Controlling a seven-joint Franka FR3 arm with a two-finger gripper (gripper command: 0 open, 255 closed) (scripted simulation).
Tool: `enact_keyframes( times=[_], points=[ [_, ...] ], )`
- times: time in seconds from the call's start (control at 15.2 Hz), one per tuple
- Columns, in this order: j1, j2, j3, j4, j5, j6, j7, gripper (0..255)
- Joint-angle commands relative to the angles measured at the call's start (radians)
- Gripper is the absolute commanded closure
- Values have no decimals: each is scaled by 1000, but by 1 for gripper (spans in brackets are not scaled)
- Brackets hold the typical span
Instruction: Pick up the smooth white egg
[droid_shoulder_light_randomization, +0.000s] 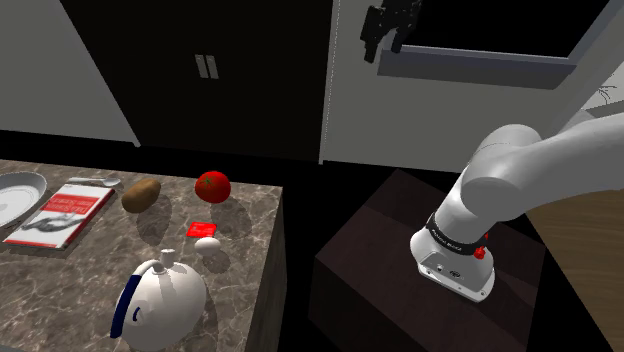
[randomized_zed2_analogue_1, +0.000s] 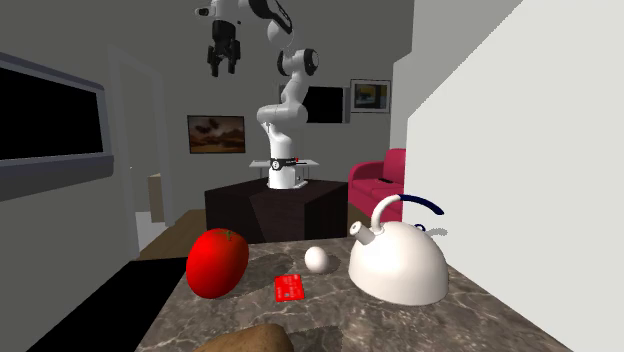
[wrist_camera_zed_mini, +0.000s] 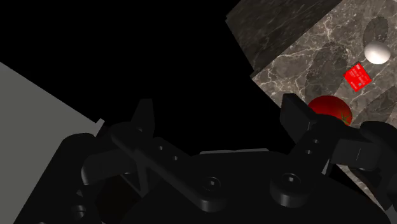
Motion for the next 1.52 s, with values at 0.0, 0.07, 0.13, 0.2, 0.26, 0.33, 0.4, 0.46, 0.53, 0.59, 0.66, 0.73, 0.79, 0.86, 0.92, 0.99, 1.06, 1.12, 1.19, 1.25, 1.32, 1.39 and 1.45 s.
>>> enact_keyframes(
  times=[0.0,0.07,0.13,0.2,0.26,0.33,0.4,0.46,0.53,0.59,0.66,0.73,0.79,0.86,0.92,0.99,1.06,1.12,1.19,1.25,1.32,1.39,1.45],
  points=[
    [0,0,0,0,0,0,0,0],
    [7,17,14,-10,7,21,14,0],
    [14,35,28,-18,15,42,27,0],
    [21,54,42,-26,22,63,40,0],
    [27,74,56,-33,29,84,53,0],
    [34,95,69,-38,35,105,67,0],
    [41,118,83,-42,41,126,80,0],
    [47,141,97,-45,47,147,93,0],
    [54,165,110,-47,52,167,106,0],
    [60,191,124,-48,57,188,119,0],
    [66,217,137,-48,61,208,132,0],
    [72,244,150,-47,65,229,145,0],
    [78,272,164,-44,68,249,158,0],
    [83,301,177,-41,71,268,171,0],
    [88,330,190,-36,73,287,184,0],
    [93,361,203,-30,74,306,198,0],
    [98,392,216,-23,74,325,211,0],
    [103,424,229,-15,74,342,225,0],
    [107,456,241,-5,72,360,239,0],
    [112,489,253,5,70,376,253,0],
    [116,523,265,17,66,392,268,0],
    [120,557,277,29,62,407,283,0],
    [125,591,288,43,57,422,298,0]
  ],
)
